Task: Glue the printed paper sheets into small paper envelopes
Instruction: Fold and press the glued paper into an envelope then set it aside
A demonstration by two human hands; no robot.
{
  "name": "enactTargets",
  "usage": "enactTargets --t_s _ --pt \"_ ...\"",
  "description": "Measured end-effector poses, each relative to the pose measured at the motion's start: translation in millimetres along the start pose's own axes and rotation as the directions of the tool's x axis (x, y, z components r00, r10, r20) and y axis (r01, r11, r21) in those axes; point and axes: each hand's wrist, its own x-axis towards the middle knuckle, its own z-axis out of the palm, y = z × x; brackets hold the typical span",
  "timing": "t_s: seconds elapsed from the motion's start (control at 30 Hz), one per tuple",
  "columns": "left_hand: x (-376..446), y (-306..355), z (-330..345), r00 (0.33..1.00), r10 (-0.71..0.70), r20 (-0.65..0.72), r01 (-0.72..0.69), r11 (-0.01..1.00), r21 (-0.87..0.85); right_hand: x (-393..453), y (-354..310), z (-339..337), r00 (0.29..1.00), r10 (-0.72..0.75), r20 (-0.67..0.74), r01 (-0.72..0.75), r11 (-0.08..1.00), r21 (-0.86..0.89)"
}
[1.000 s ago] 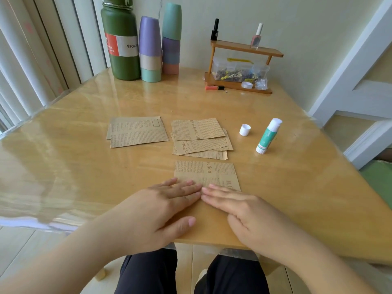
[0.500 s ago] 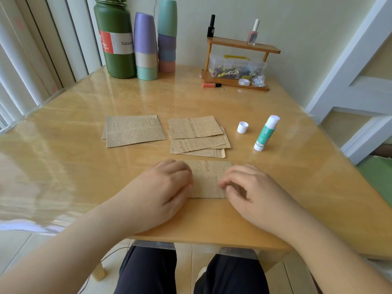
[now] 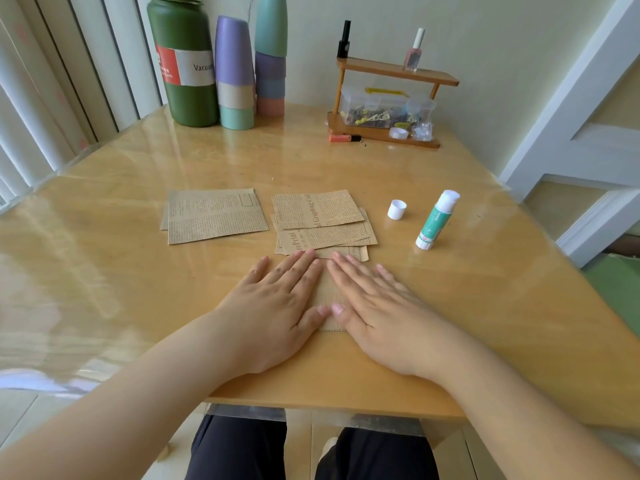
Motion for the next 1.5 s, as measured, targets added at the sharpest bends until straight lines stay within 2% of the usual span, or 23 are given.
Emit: enactTargets --t_s 0.17,0.33,0.5,0.67,0.87,1.07,1.2,1.4,1.5 --pt "-9 -8 -3 1.000 -0.022 0.010 0.022 1.000 0.008 -7 5 -4 0.997 0.065 0.036 -0.065 0.998 0.010" --pt "-6 1 -7 0.999 -0.041 -0.025 0.042 0.998 0.038 -5 5 -3 0.998 0.064 -0.009 -0.063 0.997 0.047" --pt "4 9 -9 0.998 -0.002 -0.059 -0.001 0.999 -0.054 2 -9 -11 0.997 0.040 -0.070 -0.030 0.991 0.132" --pt "9 7 0 1.000 0.006 -0.022 -0.006 1.000 -0.016 4 -14 3 0.999 0.030 -0.041 -0.029 1.000 0.009" --pt "6 5 -1 1.000 0.008 -0.012 -0.008 1.000 -0.017 4 -11 3 0.999 0.026 -0.033 -0.026 1.000 -0.002" --pt "-7 -17 -2 0.999 -0.041 0.015 0.041 0.999 0.003 -14 13 -6 0.993 0.102 0.060 -0.101 0.995 -0.018" --pt "-8 -14 -2 0.999 -0.052 -0.002 0.052 0.999 0.010 -15 11 -4 0.994 0.109 0.034 -0.109 0.994 0.004" --pt "-8 -1 -14 0.997 0.013 -0.082 -0.018 0.998 -0.059 -9 1 -10 0.997 0.041 -0.069 -0.032 0.991 0.133" --pt "-3 11 -10 0.998 0.028 -0.055 -0.032 0.998 -0.061 -3 -16 -6 0.999 0.028 -0.031 -0.025 0.995 0.100"
